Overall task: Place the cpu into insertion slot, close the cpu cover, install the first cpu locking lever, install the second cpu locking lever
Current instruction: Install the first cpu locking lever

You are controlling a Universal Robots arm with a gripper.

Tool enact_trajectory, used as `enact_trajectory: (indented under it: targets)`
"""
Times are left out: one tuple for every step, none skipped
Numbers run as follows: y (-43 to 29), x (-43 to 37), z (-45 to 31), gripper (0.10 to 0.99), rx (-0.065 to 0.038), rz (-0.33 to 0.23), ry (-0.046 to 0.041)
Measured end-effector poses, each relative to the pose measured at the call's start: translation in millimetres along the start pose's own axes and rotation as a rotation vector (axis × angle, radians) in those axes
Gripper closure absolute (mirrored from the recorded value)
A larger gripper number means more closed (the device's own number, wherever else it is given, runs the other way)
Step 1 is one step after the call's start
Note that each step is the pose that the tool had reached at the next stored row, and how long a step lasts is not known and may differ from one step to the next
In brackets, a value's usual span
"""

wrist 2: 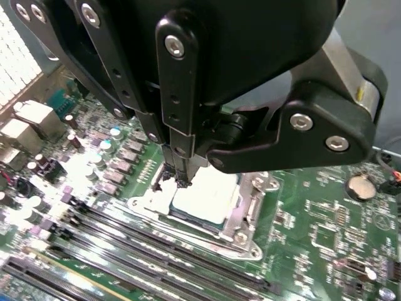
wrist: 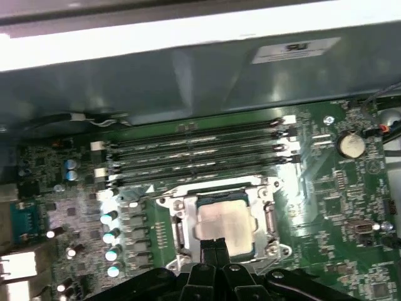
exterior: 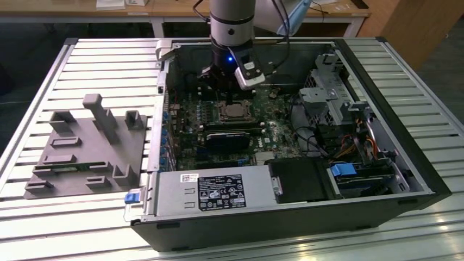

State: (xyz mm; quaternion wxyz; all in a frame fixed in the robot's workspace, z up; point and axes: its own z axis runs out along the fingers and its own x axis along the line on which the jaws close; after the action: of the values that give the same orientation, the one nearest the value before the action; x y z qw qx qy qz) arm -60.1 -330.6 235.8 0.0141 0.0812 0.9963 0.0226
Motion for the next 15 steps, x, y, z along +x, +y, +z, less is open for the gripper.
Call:
enact_trajectory:
  targets:
    - [-0.5, 2.8, -0.1, 0.984, 0.0, 0.0, -0.0005]
    - [-0.9, 5.5, -0.2, 0.984, 0.0, 0.0, -0.001]
    - [-1.4, 8.6, -0.3, 0.984, 0.0, 0.0, -0.0017]
    - [-2.0, 11.9, -0.4, 0.984, -0.001, 0.0, -0.0026]
    - [-2.5, 15.1, -0.5, 0.984, -0.001, 0.0, -0.0036]
    - [-3.1, 18.8, -0.6, 0.984, -0.001, 0.0, -0.0048]
    - [-3.7, 22.3, -0.7, 0.984, -0.002, 0.0, -0.0061]
    - [-4.2, 25.7, -0.8, 0.984, -0.002, 0.0, -0.0073]
    - [-4.7, 28.8, -0.9, 0.984, -0.003, 0.0, -0.0085]
    - [-5.2, 31.6, -1.0, 0.984, -0.004, 0.0, -0.0097]
    - [-5.6, 34.0, -1.1, 0.984, -0.004, 0.0, -0.0107]
    - [-5.7, 35.0, -1.1, 0.984, -0.006, 0.0, -0.0108]
    - [-5.8, 35.6, -1.2, 0.984, -0.012, 0.0, -0.0099]
    - [-6.0, 36.3, -1.4, 0.984, -0.019, 0.0, -0.0087]
    - [-6.0, 36.9, -2.5, 0.984, -0.024, 0.0, -0.008]
